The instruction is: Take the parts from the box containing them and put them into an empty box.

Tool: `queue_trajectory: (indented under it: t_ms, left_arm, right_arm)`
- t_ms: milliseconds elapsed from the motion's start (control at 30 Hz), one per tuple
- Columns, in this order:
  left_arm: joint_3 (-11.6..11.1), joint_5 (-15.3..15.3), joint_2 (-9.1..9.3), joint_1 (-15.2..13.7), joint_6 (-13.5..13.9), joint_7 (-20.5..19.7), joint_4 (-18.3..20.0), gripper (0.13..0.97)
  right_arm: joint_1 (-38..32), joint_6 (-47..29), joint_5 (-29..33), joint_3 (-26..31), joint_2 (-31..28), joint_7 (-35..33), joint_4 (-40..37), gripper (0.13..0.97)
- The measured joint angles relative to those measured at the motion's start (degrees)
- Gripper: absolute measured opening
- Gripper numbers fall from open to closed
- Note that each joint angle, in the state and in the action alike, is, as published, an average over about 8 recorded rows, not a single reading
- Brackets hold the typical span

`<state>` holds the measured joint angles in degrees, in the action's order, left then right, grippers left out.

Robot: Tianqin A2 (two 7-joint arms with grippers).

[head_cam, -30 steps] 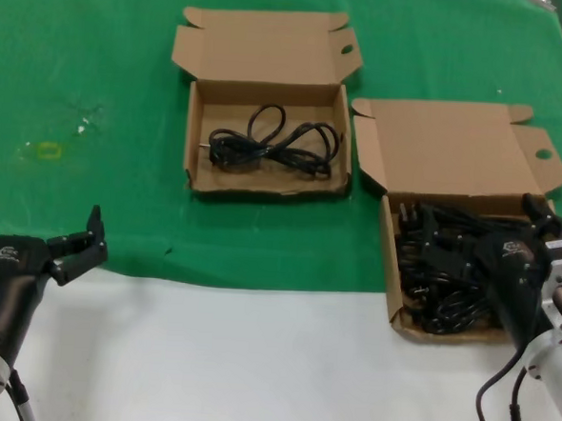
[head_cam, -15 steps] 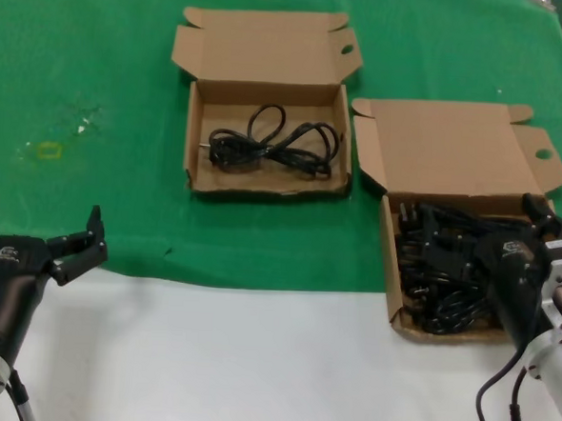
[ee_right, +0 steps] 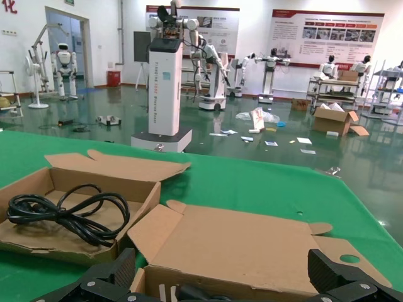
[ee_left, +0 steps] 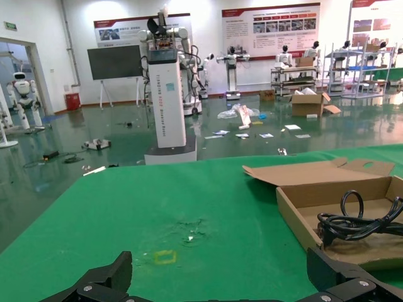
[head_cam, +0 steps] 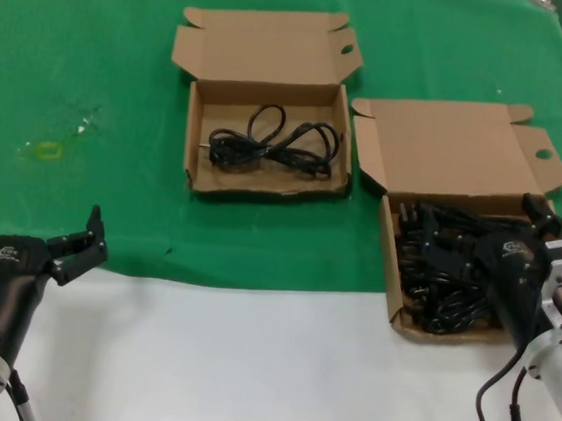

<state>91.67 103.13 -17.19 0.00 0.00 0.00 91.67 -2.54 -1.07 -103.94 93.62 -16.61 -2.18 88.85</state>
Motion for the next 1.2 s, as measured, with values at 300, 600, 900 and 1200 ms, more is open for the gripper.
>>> queue_trajectory:
  t_ms: [300,600,900,1200]
  left_arm:
    - [0.00,0.00,0.00,0.00,0.00,0.00,0.00,0.966]
    - [0.00,0.00,0.00,0.00,0.00,0.00,0.00,0.966]
    - [0.00,0.00,0.00,0.00,0.00,0.00,0.00,0.966]
    - [0.00,0.00,0.00,0.00,0.00,0.00,0.00,0.966]
  right_arm:
    - [0.00,0.00,0.00,0.00,0.00,0.00,0.00,0.966]
    - [0.00,0.00,0.00,0.00,0.00,0.00,0.00,0.966]
    - [0.00,0.00,0.00,0.00,0.00,0.00,0.00,0.966]
    - [0.00,0.00,0.00,0.00,0.00,0.00,0.00,0.966]
